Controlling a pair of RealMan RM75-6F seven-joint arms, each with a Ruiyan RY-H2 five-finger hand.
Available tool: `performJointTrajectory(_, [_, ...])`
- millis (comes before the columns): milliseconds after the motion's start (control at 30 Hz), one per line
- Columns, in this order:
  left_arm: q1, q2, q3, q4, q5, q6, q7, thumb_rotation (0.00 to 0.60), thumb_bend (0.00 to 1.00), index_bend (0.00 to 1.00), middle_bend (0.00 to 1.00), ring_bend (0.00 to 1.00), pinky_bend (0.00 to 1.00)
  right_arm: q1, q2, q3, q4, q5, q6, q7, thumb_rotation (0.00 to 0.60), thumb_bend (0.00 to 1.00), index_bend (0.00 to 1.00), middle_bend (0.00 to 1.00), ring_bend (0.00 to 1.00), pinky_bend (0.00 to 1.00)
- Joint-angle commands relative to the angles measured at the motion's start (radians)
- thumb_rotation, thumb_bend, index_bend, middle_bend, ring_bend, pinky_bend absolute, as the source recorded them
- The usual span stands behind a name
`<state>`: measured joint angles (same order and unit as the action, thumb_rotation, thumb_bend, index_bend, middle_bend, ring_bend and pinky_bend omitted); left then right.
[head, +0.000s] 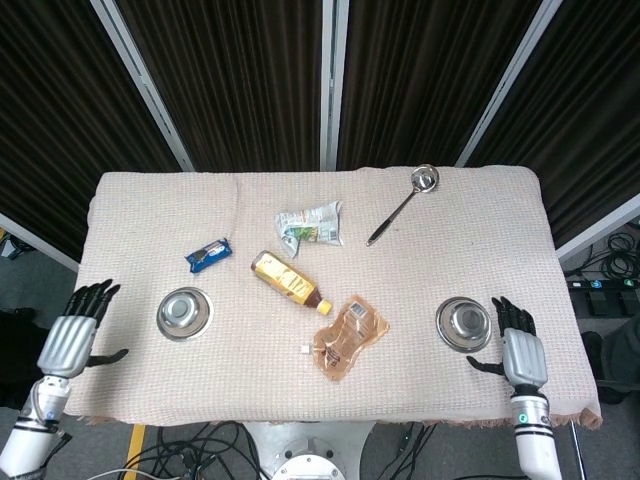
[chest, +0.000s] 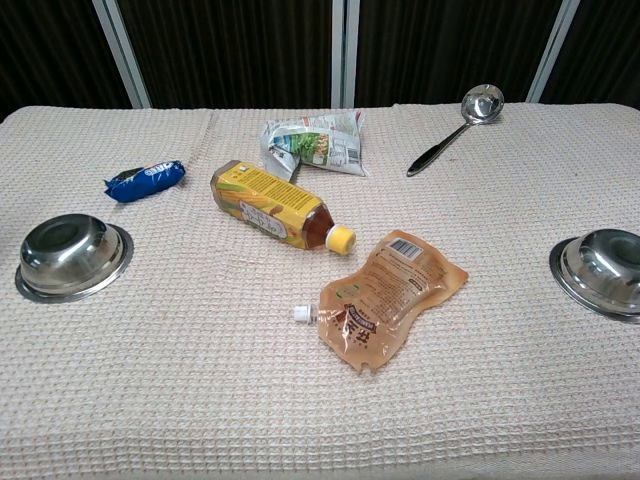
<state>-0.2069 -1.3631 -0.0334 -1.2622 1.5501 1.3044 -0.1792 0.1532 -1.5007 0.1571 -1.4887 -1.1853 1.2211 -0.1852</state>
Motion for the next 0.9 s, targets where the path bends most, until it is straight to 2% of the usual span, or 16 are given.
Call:
performJointTrajectory(33, [-0.136,0.027,-0.011,-0.017,-0.018,-0.202,-0.004,0.600,0.00,0.00,0.00,0.00,0.03,0.065,0.030,0.040,-0.018,0.098,-0.098,-0.067,0.600,0.00,0.00,0.00,0.00,0.00])
performJointTrajectory(167, [-0.217,0.016,-0.010,-0.008,-0.044,-0.345,0.001,0.600,0.00,0.00,0.00,0.00,0.04,0.111,0.022,0.057,-0.004,0.170,-0.155,-0.114,0.600,0.00,0.00,0.00,0.00,0.00])
performJointTrajectory(267, [-0.253,-0.004,-0.008,0.007,-0.050,-0.393,0.009,0.600,0.00,0.02,0.00,0.00,0.05,0.139,0.011,0.060,0.012,0.212,-0.186,-0.140,0.600,0.00,0.00,0.00,0.00,0.00])
performJointTrajectory(533, [-0.289,-0.073,0.021,0.056,-0.021,-0.406,-0.026,0.600,0.00,0.11,0.05,0.00,0.12,0.191,-0.016,0.059,0.051,0.275,-0.228,-0.167,0.600,0.00,0.00,0.00,0.00,0.00])
performJointTrajectory(733, [-0.294,-0.105,0.039,0.100,-0.023,-0.405,-0.039,0.600,0.00,0.17,0.12,0.03,0.21,0.212,-0.023,0.045,0.048,0.274,-0.226,-0.175,0.600,0.00,0.00,0.00,0.00,0.00])
performJointTrajectory(900, [-0.295,-0.129,0.047,0.142,-0.033,-0.406,-0.067,0.600,0.00,0.21,0.17,0.09,0.29,0.225,-0.028,0.030,0.046,0.284,-0.229,-0.187,0.600,0.00,0.00,0.01,0.00,0.08])
